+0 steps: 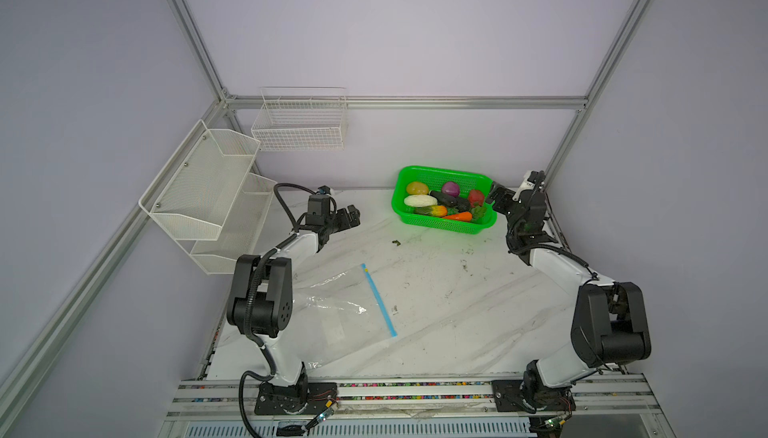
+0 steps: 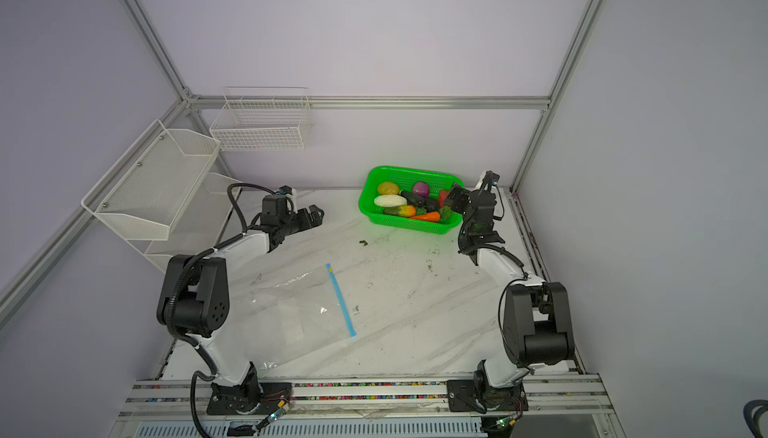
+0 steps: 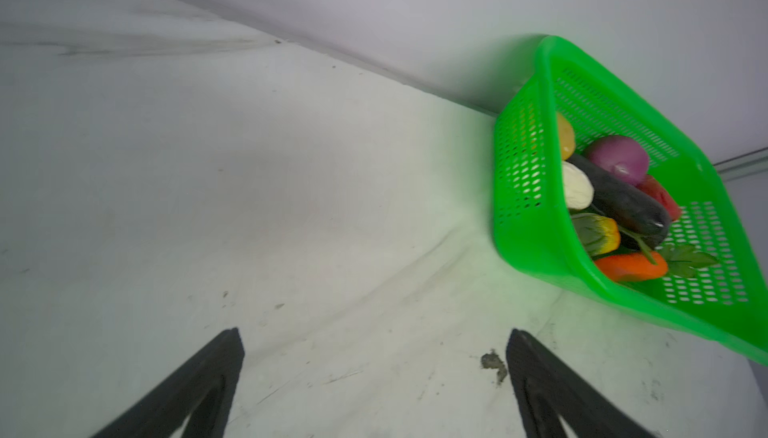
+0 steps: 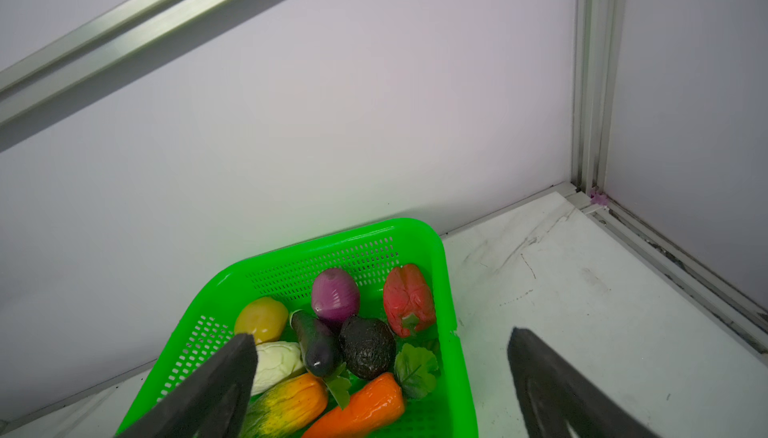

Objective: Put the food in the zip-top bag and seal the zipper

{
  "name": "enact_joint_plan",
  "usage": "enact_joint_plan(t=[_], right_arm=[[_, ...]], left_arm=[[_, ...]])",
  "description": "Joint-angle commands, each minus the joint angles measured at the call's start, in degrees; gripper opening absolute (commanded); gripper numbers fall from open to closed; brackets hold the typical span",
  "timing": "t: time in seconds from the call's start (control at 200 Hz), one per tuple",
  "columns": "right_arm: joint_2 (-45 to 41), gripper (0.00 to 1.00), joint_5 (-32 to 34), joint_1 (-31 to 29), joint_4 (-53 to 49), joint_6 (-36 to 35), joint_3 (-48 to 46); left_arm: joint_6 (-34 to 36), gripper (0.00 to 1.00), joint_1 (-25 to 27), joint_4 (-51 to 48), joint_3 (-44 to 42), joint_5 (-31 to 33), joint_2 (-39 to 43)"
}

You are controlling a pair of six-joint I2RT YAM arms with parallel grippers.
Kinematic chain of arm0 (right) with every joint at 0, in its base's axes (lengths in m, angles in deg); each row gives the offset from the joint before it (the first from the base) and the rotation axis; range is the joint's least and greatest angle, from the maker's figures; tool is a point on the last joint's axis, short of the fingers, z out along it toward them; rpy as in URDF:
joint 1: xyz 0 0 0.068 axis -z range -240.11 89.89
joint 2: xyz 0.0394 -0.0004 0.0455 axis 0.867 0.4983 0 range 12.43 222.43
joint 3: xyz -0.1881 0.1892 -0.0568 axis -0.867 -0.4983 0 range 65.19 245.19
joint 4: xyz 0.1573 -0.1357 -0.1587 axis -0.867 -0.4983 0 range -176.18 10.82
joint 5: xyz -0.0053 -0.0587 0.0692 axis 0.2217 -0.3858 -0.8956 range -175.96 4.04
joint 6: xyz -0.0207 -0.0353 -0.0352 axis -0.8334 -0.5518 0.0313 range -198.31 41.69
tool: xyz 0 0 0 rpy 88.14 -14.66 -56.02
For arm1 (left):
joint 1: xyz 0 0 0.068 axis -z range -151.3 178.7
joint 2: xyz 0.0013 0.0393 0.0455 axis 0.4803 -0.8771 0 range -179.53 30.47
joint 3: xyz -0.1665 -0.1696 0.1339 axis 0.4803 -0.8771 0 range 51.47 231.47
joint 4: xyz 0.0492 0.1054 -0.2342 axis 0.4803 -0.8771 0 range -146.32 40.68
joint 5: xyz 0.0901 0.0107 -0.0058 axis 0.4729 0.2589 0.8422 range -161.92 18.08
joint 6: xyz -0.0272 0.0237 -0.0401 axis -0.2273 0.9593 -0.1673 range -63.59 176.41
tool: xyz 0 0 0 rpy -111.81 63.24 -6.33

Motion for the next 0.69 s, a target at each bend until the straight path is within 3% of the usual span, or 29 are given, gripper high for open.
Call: enact_joint_plan(t=[0.0,0.14,0.5,0.69], right_arm=[[5.0,0.97,-6.5,1.3,-10.2,2.4,6.2],[10.6,0.97,-8.7,2.7,-16.9,3.5,12.5],[19.3,0.97,-14.0,6.2,-19.8,8.0,16.9],[21.9,0.97,-16.9,6.2,-19.8,8.1,18.3]], left_arm=[[-2.6,1.00,1.2,-0.7,12.0,-9.6,-3.3],[-3.6,1.00,2.7,-1.4,19.7,-11.8,-9.7],[-6.2,1.00,7.2,0.5,37.5,-16.4,-23.3],[-6.0,1.00,9.0,-0.1,42.4,-17.1,-27.9]])
